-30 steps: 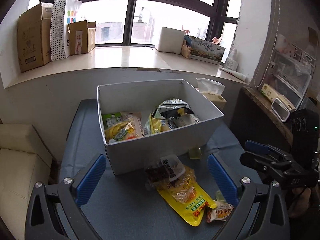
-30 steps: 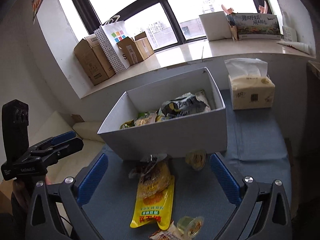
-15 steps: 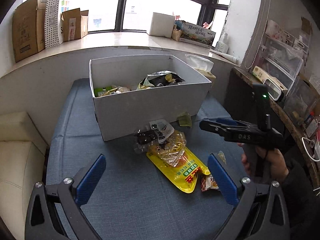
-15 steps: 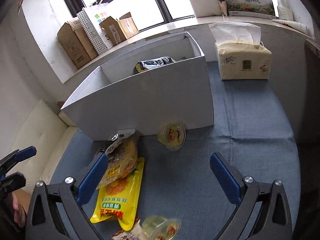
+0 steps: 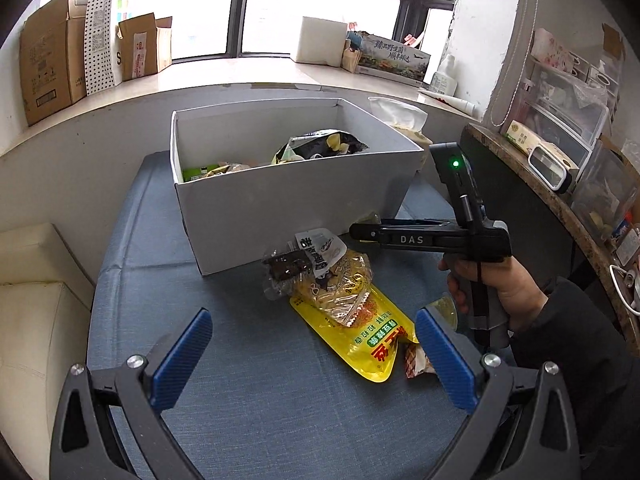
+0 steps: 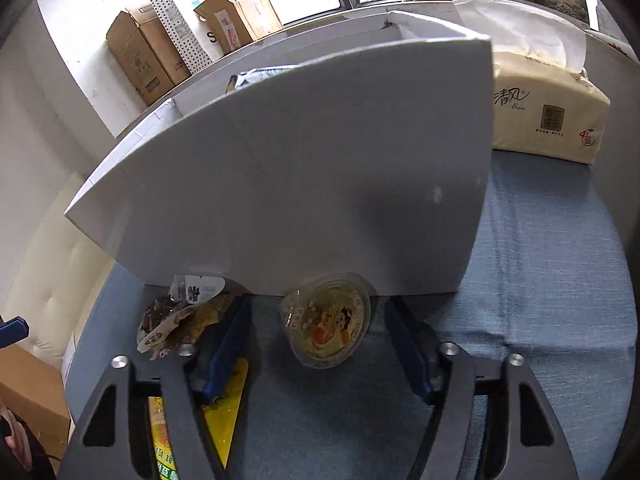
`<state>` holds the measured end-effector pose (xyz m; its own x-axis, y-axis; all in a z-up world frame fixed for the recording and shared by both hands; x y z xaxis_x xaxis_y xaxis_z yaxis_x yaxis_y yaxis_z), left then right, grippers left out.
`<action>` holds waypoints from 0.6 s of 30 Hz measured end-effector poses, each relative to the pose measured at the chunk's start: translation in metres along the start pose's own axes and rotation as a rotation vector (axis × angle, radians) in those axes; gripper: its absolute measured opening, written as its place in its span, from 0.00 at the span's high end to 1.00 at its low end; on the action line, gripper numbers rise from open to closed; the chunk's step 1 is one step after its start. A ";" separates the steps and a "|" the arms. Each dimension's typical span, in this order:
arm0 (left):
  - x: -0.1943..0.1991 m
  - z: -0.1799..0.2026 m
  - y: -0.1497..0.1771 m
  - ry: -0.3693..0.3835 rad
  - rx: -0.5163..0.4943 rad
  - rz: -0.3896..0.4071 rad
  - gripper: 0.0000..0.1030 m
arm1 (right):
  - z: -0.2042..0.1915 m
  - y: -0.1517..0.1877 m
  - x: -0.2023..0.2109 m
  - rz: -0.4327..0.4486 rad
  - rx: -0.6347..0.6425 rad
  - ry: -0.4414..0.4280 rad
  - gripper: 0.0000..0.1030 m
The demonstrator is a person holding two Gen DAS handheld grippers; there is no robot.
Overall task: Organize snacks
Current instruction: 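Grasp a jelly cup with the right tool while the left tool grasps a clear snack bag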
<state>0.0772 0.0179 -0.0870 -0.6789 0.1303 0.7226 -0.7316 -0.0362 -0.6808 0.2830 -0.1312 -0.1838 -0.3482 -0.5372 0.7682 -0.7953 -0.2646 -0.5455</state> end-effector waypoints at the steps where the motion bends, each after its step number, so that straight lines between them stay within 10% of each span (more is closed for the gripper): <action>1: 0.000 -0.001 0.000 0.001 0.002 -0.001 0.00 | -0.002 -0.001 -0.001 0.012 0.012 0.021 0.51; 18: -0.053 -0.009 -0.011 0.007 0.055 -0.083 0.00 | -0.032 0.028 0.087 0.156 0.029 0.004 0.51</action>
<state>0.1220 0.0207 -0.1193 -0.6154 0.1424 0.7753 -0.7878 -0.0793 -0.6108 0.2146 -0.1599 -0.1222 -0.4686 -0.5701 0.6748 -0.7170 -0.2009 -0.6676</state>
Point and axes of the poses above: each gripper's, at about its wrist camera, not at the fingertips, and x roughly against the way its jaws point, z to its right, y to its underside, the point moved 1 cm from there along -x, roughly the way its jaws point, and after that the axes turned 4 degrees about -x, right-handed, at the moved point
